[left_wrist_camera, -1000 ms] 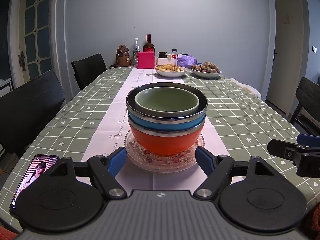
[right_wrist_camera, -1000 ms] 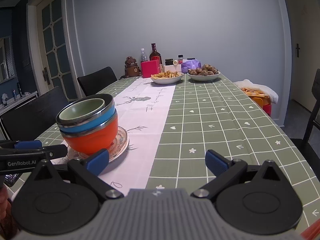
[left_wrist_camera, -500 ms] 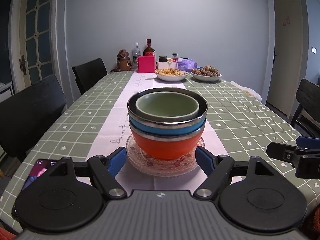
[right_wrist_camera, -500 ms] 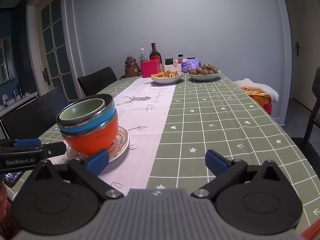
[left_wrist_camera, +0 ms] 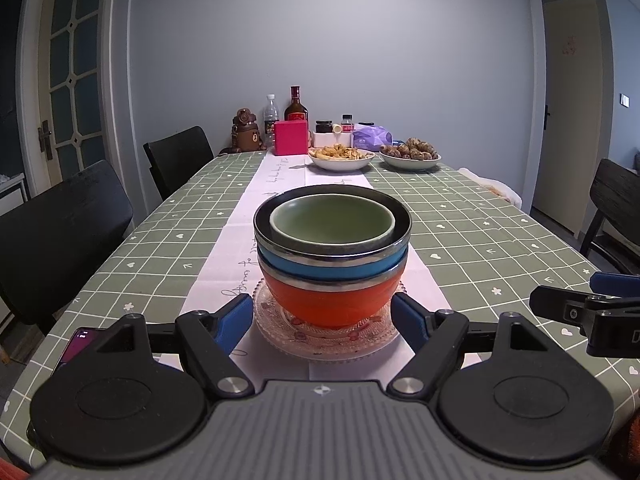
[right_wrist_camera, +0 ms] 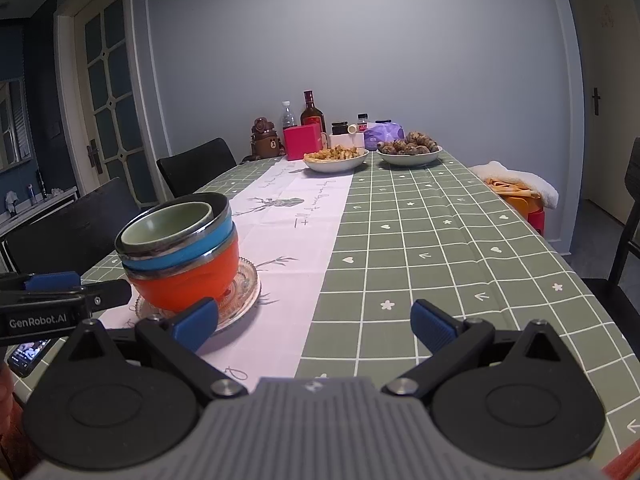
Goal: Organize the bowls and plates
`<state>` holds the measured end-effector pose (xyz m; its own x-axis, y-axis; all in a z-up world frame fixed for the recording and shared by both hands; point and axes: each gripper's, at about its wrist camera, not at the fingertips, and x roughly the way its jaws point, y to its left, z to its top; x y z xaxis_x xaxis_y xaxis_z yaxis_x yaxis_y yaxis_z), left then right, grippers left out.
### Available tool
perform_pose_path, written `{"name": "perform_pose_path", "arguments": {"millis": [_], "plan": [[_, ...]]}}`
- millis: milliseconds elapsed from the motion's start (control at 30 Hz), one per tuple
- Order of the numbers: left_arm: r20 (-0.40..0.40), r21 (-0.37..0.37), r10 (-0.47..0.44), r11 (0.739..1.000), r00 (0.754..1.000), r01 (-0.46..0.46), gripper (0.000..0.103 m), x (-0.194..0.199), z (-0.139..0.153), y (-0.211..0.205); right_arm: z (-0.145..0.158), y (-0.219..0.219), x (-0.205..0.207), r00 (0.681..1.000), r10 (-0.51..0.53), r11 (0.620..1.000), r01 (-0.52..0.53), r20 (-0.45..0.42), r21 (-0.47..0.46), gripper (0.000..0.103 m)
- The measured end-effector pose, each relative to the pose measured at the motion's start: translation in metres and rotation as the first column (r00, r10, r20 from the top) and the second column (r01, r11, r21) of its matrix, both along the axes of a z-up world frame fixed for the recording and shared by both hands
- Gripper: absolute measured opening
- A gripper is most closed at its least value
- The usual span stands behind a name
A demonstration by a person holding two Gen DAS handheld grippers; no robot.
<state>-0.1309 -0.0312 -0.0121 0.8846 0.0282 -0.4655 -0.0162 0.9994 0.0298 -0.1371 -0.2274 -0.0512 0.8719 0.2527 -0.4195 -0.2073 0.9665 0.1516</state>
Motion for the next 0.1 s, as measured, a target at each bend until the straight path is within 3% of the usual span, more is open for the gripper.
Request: {"name": "perform_pose_path", "arguments": {"millis": [100], "plan": [[0.001,0.001,0.002,1.000,1.000,-0.002,0.092,0.0001,-0.0002,-0.0001,0.0000,0.0000,0.0000,1.000,0.000,1.000,0.000,0.000,0.000,0.100]]}}
